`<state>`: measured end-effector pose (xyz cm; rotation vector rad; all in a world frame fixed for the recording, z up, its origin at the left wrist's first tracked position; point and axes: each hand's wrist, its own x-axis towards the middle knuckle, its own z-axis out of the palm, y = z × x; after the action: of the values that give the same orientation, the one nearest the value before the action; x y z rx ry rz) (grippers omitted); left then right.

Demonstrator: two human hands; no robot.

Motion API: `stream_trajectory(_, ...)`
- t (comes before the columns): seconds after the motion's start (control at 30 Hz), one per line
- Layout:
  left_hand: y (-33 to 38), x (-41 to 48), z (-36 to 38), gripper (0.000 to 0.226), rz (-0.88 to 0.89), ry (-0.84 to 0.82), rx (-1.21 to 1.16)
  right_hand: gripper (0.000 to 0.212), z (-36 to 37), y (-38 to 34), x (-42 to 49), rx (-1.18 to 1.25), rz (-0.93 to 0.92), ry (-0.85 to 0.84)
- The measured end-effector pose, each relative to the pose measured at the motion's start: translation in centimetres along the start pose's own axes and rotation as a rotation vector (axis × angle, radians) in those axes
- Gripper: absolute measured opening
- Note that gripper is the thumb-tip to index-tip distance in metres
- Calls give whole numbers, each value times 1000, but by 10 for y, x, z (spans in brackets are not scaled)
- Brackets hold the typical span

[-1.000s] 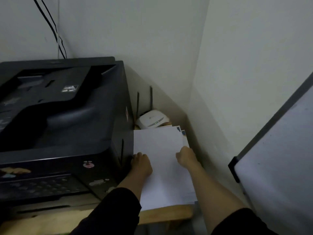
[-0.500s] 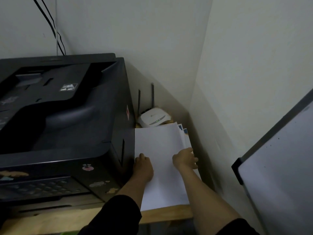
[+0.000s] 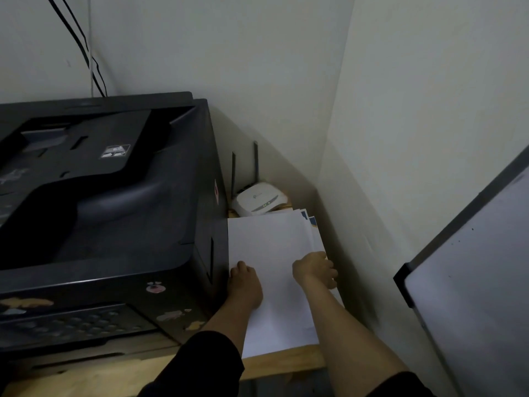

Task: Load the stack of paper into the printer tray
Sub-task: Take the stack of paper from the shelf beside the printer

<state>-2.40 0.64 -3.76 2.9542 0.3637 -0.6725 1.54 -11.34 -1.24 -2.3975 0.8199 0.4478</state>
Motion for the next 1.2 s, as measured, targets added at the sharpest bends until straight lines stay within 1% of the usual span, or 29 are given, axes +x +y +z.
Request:
stream_trajectory(0.13, 1, 0, 0, 58, -4, -4, -3, 55, 5, 0, -2, -47, -22, 39)
stream_trajectory(0.3, 1, -1, -1, 60, -9, -20, -14, 58, 6, -4, -9, -20, -29, 46)
stream_trajectory(0.43, 1, -1, -2, 61, -9, -30, -3, 54, 5, -4, -10, -25, -12, 36)
stream_trajectory(0.57, 2, -3, -3, 61, -10, -35, 4, 51, 6, -9, -18, -29, -32, 68)
stream_trajectory(0.73, 2, -3, -6, 64, -23, -64, -22, 58, 9, -12, -26, -28, -100, 135)
stream_trajectory(0.8, 2, -4, -8, 61, -34, -76, -65, 56, 5, -13, -22, 26, -101, 102)
stream_trajectory(0.87, 3, -4, -10, 56, -45, -78, -141, 39, -5, -12, -14, 77, -81, 21)
stream_trajectory(0.93, 5, -5, -11, 55, -61, -74, -227, 28, -14, -9, -7, 120, -124, -90)
stream_trajectory(1.03, 6, -5, -12, 59, -114, -62, -346, 30, -23, -4, -2, 119, -185, -211)
stream_trajectory(1.13, 7, -6, -13, 63, -169, -44, -463, 32, -31, 3, 5, 141, -264, -225)
stream_trajectory(1.2, 10, -6, -16, 69, -219, -11, -597, 32, -39, 10, 13, 203, -308, -208)
